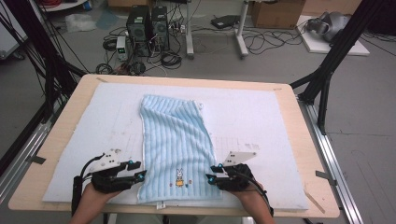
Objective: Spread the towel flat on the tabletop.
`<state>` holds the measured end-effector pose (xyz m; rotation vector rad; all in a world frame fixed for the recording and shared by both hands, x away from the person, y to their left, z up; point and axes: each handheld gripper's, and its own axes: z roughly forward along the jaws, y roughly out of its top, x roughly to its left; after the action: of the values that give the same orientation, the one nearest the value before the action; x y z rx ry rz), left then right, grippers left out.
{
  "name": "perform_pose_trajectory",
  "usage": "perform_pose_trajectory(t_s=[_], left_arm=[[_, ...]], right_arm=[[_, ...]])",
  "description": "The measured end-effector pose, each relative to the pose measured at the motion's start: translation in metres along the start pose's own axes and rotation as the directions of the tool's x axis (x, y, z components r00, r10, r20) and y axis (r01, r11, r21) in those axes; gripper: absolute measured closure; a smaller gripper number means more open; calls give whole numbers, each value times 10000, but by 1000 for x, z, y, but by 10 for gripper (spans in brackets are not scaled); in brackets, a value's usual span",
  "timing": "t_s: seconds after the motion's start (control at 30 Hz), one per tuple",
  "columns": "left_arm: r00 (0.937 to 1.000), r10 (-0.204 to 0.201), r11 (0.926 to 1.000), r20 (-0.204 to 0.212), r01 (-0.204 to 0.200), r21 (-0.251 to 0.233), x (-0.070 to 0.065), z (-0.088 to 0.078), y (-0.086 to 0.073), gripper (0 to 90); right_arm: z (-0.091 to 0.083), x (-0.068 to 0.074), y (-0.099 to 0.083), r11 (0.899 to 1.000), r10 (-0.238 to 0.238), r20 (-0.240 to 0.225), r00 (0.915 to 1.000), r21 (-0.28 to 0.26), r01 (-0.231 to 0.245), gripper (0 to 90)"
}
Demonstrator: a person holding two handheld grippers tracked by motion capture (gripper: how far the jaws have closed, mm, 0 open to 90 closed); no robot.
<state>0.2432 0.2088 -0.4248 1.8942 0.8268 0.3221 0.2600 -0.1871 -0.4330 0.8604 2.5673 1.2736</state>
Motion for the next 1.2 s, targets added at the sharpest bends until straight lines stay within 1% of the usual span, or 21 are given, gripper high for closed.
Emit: perform_pose_trajectory(t_s=[0.1, 0.17, 0.23, 0.27, 0.3, 0.37, 0.43, 0.53, 0.57, 0.63, 0.7, 0.73, 0.77, 0.83, 0.87, 0.93, 0.97, 1.0, 1.07, 1.13, 1.2], left_arm=[[9983, -182, 9994, -558, 164, -319, 12, 2, 6, 513], [9960, -297, 9986, -841, 258, -471, 22, 5, 10, 511], [9927, -551, 9970, -1074, 489, -597, 33, 7, 14, 498], [9913, -639, 9961, -1151, 563, -682, 38, 8, 16, 495], [9895, -753, 9949, -1234, 663, -755, 42, 9, 17, 495], [9878, -847, 9938, -1304, 742, -833, 46, 10, 18, 495], [9871, -872, 9938, -1339, 768, -809, 48, 10, 18, 495], [9871, -827, 9948, -1370, 735, -707, 51, 10, 18, 496], [9867, -862, 9945, -1381, 769, -716, 52, 10, 18, 495], [9861, -905, 9941, -1393, 811, -716, 55, 12, 19, 495], [9861, -942, 9940, -1368, 855, -680, 58, 15, 20, 495], [9861, -930, 9944, -1377, 849, -635, 60, 16, 20, 495], [9861, -950, 9942, -1362, 871, -624, 61, 19, 20, 494], [9863, -963, 9944, -1337, 895, -557, 63, 23, 21, 491], [9863, -953, 9947, -1347, 890, -518, 65, 25, 22, 489], [9865, -923, 9951, -1351, 864, -490, 67, 29, 23, 486], [9860, -969, 9947, -1355, 913, -468, 68, 31, 23, 485], [9854, -990, 9945, -1388, 930, -490, 70, 32, 23, 485], [9850, -965, 9950, -1428, 915, -413, 73, 35, 24, 485], [9844, -962, 9951, -1476, 914, -387, 76, 38, 24, 485], [9835, -952, 9952, -1539, 903, -385, 78, 40, 24, 485]], right_arm=[[17, 0, 11, 9999, -148, 258, 9996, 16, 148, 555], [32, 1, 17, 9996, -261, 140, 9996, 140, 259, 555], [45, 4, 21, 9977, -380, -61, 9993, 554, 383, 564], [49, 6, 22, 9964, -564, -31, 9984, 636, 564, 596], [49, 7, 23, 9951, -734, -85, 9973, 659, 738, 688], [48, 9, 23, 9933, -821, -447, 9956, 778, 854, 815], [45, 13, 22, 9895, -1011, -862, 9911, 950, 1092, 846], [41, 18, 19, 9835, -1069, -2125, 9713, 1210, 1347, 846], [39, 20, 17, 9828, -1015, -2369, 9662, 1267, 1343, 844], [36, 25, 14, 9791, -1041, -2963, 9494, 1370, 1501, 839], [33, 30, 11, 9748, -1129, -3371, 9347, 1444, 1698, 821], [32, 31, 10, 9737, -1166, -3582, 9263, 1425, 1776, 798], [30, 31, 10, 9761, -1118, -3694, 9225, 1332, 1716, 753], [26, 25, 15, 9893, -851, -3570, 9302, 806, 1214, 693], [24, 21, 18, 9946, -740, -3341, 9396, 442, 940, 644], [22, 9, 23, 9991, -413, -2471, 9681, -151, 388, 612], [22, 3, 25, 9996, -177, -1806, 9834, -230, 138, 599], [23, -4, 26, 9995, -48, -1196, 9928, -303, 11, 598], [26, -16, 27, 9990, 232, -181, 9996, -377, -238, 599], [30, -26, 30, 9988, 362, 665, 9971, -366, -338, 601], [36, -35, 33, 9978, 572, 1158, 9916, -401, -528, 610]])
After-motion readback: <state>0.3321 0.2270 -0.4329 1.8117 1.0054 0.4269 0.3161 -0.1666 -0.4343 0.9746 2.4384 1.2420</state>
